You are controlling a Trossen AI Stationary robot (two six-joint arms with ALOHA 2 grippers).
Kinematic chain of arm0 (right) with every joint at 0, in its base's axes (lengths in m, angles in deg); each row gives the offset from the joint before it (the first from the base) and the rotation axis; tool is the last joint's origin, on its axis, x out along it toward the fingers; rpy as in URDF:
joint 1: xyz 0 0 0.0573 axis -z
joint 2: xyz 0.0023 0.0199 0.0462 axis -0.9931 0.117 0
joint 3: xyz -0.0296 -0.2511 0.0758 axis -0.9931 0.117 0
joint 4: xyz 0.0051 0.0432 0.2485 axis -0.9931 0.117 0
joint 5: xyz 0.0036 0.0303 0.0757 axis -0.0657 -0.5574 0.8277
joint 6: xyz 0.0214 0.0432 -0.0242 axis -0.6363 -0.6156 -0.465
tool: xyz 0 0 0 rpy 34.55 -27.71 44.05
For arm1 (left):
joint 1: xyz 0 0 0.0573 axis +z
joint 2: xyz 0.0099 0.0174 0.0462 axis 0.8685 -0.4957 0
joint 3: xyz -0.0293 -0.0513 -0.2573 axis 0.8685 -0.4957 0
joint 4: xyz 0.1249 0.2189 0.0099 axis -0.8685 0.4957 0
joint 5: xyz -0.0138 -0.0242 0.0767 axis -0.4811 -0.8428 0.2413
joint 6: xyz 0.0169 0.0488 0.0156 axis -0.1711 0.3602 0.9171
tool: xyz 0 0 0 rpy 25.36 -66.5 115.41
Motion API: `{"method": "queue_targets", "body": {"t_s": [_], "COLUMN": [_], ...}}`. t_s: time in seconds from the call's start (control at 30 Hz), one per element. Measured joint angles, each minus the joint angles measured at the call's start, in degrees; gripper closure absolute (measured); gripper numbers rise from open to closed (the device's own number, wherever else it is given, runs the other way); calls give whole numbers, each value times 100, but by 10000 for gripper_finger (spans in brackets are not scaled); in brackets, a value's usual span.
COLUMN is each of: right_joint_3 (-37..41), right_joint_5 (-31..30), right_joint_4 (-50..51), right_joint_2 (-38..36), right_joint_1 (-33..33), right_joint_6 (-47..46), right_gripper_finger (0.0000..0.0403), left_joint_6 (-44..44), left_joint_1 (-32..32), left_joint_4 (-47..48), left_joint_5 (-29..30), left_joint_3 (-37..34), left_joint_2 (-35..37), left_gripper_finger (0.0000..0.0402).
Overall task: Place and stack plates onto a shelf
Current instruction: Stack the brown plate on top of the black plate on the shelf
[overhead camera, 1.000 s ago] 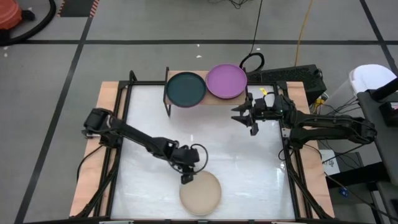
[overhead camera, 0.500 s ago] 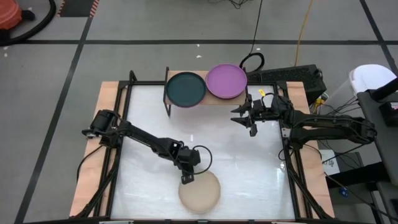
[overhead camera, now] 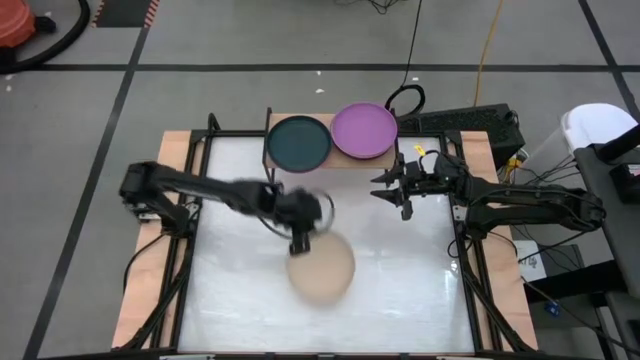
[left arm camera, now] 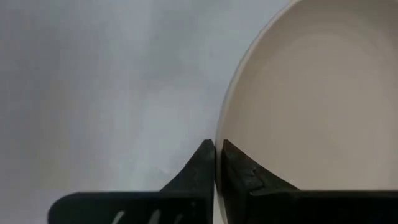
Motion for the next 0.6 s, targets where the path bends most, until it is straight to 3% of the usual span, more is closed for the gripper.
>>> {"method": "queue_targets", "body": {"t_s": [0.17, 0.3, 0.43, 0.6], "right_joint_3": [0, 0, 0, 0], "right_joint_5": [4, 2, 0, 0], "right_joint_4": [136, 187, 180, 164], "right_joint_2": [0, 0, 0, -1], "right_joint_1": [0, 0, 0, 0], "right_joint_6": [22, 134, 256, 336], "right_gripper_finger": [245, 245, 245, 245], "left_joint_6": [689, 848, 843, 688], "left_joint_1": [700, 1530, 2610, 3888], "left_joint_4": [484, 346, 370, 689], "left_joint_5": [1274, 1863, 1729, 628], "left_joint_3": [693, 907, 938, 924], "left_joint_2": [968, 1561, 1788, 1498], "left_gripper_finger": [392, 392, 392, 393]}}
